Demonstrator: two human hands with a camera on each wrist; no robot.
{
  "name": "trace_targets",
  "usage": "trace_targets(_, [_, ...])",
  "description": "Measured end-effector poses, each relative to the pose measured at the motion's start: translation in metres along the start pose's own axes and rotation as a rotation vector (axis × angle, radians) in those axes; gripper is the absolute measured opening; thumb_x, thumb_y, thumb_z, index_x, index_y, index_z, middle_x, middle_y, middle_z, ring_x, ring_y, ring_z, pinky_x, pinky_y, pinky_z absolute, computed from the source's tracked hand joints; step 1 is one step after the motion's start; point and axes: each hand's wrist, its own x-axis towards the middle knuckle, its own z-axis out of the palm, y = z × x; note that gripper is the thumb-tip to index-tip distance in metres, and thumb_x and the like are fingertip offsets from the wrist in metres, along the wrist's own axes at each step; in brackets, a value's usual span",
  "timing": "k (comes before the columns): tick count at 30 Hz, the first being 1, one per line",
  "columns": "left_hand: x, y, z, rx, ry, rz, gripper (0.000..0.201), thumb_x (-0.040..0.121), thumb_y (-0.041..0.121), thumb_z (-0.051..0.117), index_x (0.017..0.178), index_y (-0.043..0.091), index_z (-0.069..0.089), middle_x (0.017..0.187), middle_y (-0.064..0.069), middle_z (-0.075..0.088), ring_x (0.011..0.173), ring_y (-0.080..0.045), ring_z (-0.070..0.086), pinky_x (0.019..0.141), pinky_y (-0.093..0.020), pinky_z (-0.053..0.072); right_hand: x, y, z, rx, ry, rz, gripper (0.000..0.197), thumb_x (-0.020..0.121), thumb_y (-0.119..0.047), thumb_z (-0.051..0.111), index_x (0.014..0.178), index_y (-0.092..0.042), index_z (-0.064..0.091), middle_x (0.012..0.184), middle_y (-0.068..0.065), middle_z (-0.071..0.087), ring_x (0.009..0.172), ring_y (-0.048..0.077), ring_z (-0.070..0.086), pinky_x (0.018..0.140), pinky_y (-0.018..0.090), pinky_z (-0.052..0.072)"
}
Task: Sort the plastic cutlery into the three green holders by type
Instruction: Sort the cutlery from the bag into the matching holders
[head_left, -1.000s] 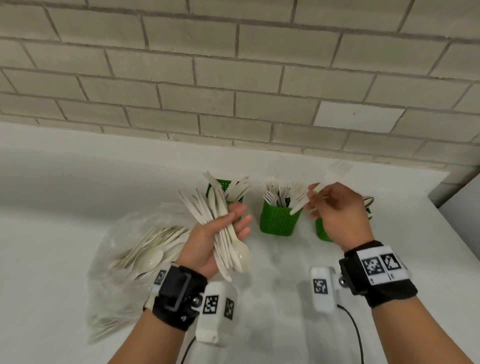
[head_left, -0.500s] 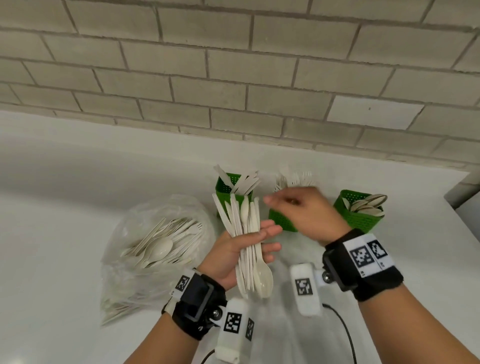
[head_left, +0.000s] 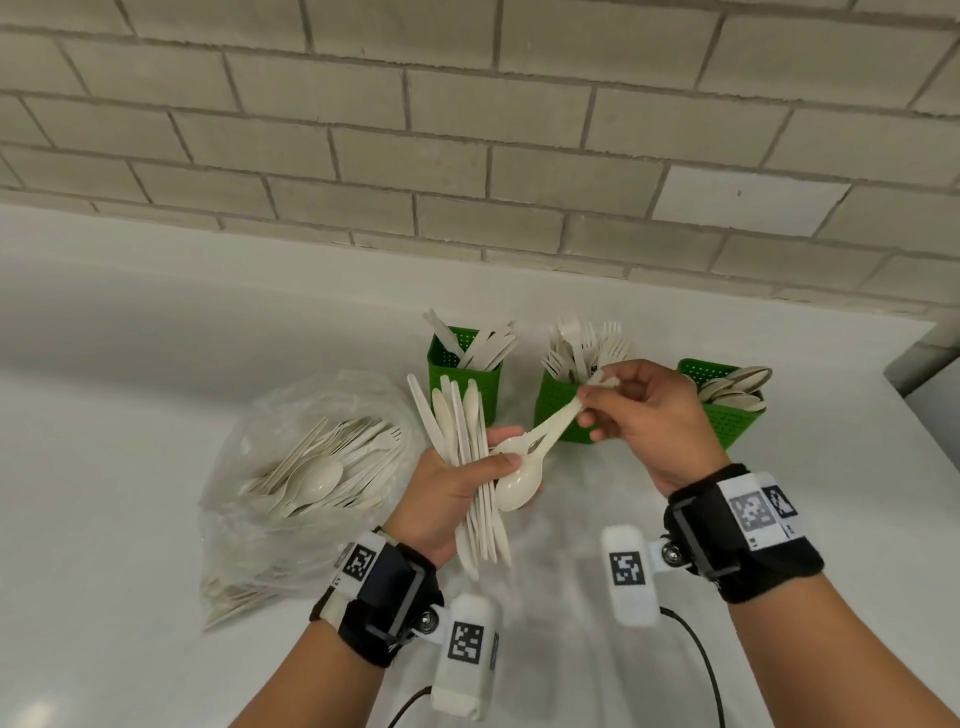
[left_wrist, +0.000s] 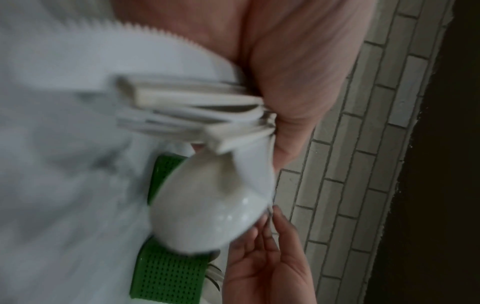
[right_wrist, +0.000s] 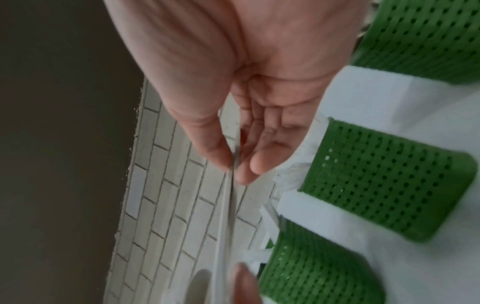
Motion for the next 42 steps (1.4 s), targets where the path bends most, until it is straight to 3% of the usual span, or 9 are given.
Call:
trace_targets(3, [0.002, 0.001, -0.006, 0.072, 0.066, 0.035, 0.026, 0.080, -0.005, 0.068, 0.105, 0.004, 0.072, 0.103, -0.019, 0.072, 0.090, -0.026, 0.069, 0.074, -0.032, 0.056, -0.003, 0.002, -0.017, -0.129, -0.098, 0.004, 0.018, 0.081, 0.008, 0.068, 0.097, -0.001, 0.066, 0.065, 0.008, 0.065, 0.050, 0.016, 0.060, 0.050, 0.025, 0.052])
trace_targets(7, [0.002, 0.004, -0.010, 0.012, 0.077, 0.009, 0.021, 0.083, -0.010, 0.062, 0.102, -0.002, 0.067, 0.082, -0.019, 0.068, 0.061, -0.021, 0.067, 0.054, -0.025, 0.054, -0.014, -0.001, -0.033, -0.309, -0.407, 0.074, 0.014, 0.081, 0.000, 0.072, 0.093, -0.007, 0.075, 0.056, 0.011, 0.059, 0.045, 0.016, 0.049, 0.045, 0.024, 0.044])
trace_targets(10, [0.002, 0.006, -0.010, 0.014, 0.066, -0.006, 0.017, 0.087, -0.005, 0.060, 0.101, 0.001, 0.066, 0.089, -0.021, 0.071, 0.059, -0.021, 0.067, 0.049, -0.024, 0.052, -0.028, 0.005, -0.033, -0.386, -0.595, 0.167, 0.014, 0.085, -0.009, 0.070, 0.099, -0.008, 0.074, 0.052, 0.007, 0.057, 0.041, 0.013, 0.047, 0.043, 0.021, 0.041])
trace_targets(14, [0.002, 0.009, -0.009, -0.059, 0.073, 0.029, 0.019, 0.085, -0.001, 0.061, 0.104, 0.001, 0.066, 0.099, -0.018, 0.073, 0.053, -0.014, 0.063, 0.043, -0.020, 0.046, -0.030, 0.016, -0.038, -0.152, -0.485, 0.184, 0.018, 0.083, -0.010, 0.070, 0.096, 0.003, 0.071, 0.056, 0.007, 0.061, 0.044, 0.013, 0.054, 0.047, 0.024, 0.050])
trace_targets(18, [0.003, 0.011, -0.010, -0.190, 0.063, 0.047, 0.033, 0.077, 0.005, 0.063, 0.110, 0.003, 0.064, 0.101, -0.013, 0.072, 0.040, -0.007, 0.045, 0.038, -0.018, 0.037, -0.027, 0.029, -0.042, 0.100, -0.376, 0.169, 0.066, 0.044, -0.046, 0.094, 0.092, -0.005, 0.077, 0.070, 0.018, 0.066, 0.054, 0.017, 0.061, 0.053, 0.027, 0.055])
trace_targets(30, [0.018, 0.038, -0.015, -0.033, 0.302, 0.227, 0.017, 0.081, -0.003, 0.068, 0.097, 0.003, 0.067, 0.087, -0.012, 0.072, 0.045, -0.009, 0.047, 0.042, -0.019, 0.041, -0.039, 0.054, -0.039, 0.197, -0.252, 0.242, 0.091, 0.029, -0.044, 0.097, 0.102, 0.004, 0.070, 0.074, 0.021, 0.068, 0.059, 0.019, 0.066, 0.057, 0.028, 0.058])
trace_targets(33, [0.026, 0.059, -0.014, 0.024, 0.328, 0.332, 0.013, 0.082, -0.004, 0.069, 0.093, 0.003, 0.068, 0.080, -0.008, 0.073, 0.046, -0.010, 0.050, 0.043, -0.020, 0.043, -0.038, 0.058, -0.054, 0.243, -0.243, 0.308, 0.080, 0.034, -0.039, 0.098, 0.100, 0.000, 0.074, 0.076, 0.016, 0.067, 0.063, 0.018, 0.067, 0.061, 0.028, 0.058])
trace_targets(37, [0.043, 0.088, 0.009, 0.141, 0.306, 0.494, 0.012, 0.082, 0.000, 0.072, 0.092, 0.005, 0.068, 0.087, -0.009, 0.075, 0.047, -0.013, 0.053, 0.048, -0.023, 0.047, -0.036, 0.057, -0.065, 0.391, -0.115, 0.332, 0.023, 0.079, -0.007, 0.066, 0.100, 0.001, 0.073, 0.079, 0.012, 0.064, 0.063, 0.013, 0.061, 0.059, 0.024, 0.057])
trace_targets(42, [0.079, 0.106, 0.046, 0.300, 0.268, 0.589, 0.010, 0.082, 0.002, 0.073, 0.088, 0.010, 0.071, 0.080, -0.004, 0.075, 0.046, -0.014, 0.056, 0.047, -0.026, 0.048, -0.038, 0.049, -0.065, 0.517, -0.031, 0.340, 0.028, 0.081, -0.005, 0.056, 0.106, 0.002, 0.066, 0.076, 0.008, 0.064, 0.063, 0.012, 0.060, 0.058, 0.022, 0.055])
